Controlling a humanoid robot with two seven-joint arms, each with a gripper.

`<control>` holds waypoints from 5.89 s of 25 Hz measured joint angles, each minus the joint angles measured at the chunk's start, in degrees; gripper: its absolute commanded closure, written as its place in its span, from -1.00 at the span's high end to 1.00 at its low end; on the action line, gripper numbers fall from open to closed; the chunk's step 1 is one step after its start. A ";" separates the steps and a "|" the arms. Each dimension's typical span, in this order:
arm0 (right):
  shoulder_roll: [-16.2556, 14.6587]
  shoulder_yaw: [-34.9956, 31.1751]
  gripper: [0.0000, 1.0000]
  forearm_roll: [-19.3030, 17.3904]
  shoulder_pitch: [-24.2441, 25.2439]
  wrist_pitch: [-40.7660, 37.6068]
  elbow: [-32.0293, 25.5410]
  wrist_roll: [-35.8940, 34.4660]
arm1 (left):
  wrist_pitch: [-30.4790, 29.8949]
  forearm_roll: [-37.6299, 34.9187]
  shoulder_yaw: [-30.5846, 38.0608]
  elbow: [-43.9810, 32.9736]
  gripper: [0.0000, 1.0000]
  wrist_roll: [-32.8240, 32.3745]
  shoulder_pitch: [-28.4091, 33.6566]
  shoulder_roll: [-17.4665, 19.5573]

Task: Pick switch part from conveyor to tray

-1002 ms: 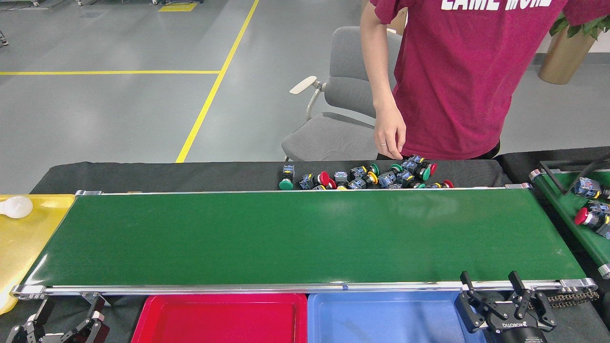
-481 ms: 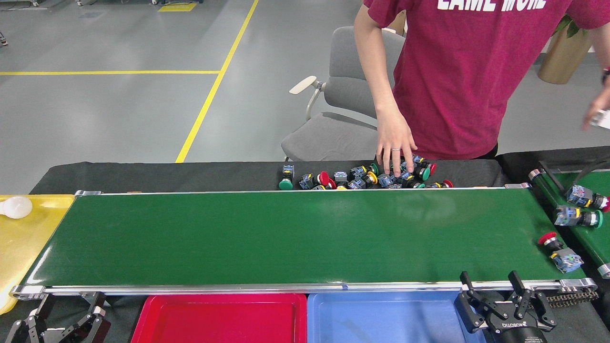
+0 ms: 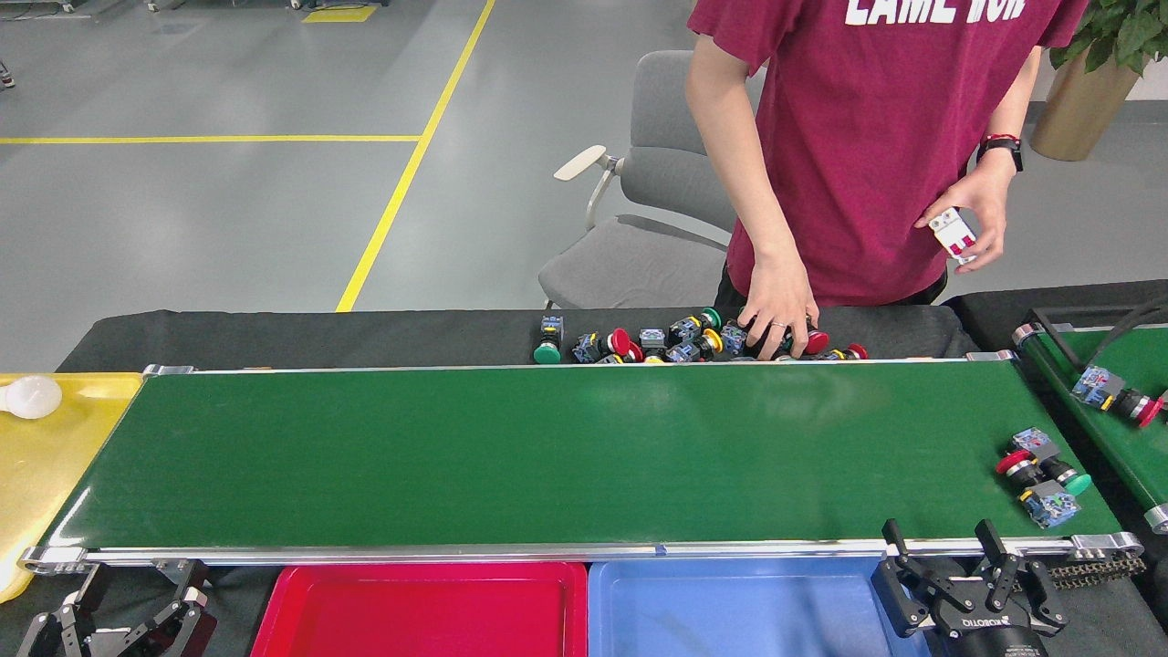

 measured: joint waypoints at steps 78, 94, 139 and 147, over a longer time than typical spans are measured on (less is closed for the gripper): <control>2.15 26.50 -0.31 -4.00 -9.03 -25.06 4.24 9.94 | -2.57 -0.02 -0.01 -0.55 1.00 -0.50 0.68 -0.01; 7.95 33.71 0.91 -2.14 -10.44 -19.18 10.74 13.33 | -2.57 -0.02 -0.02 -0.55 1.00 -0.50 0.67 -0.01; 1.19 9.27 0.92 2.88 -7.31 5.05 6.90 -1.45 | -2.31 -0.02 0.00 -1.22 1.00 -1.34 0.89 -0.02; 1.76 19.86 0.54 3.07 -19.38 12.46 21.12 -0.72 | -1.87 -0.02 -1.09 -2.81 1.00 -2.96 1.00 -0.06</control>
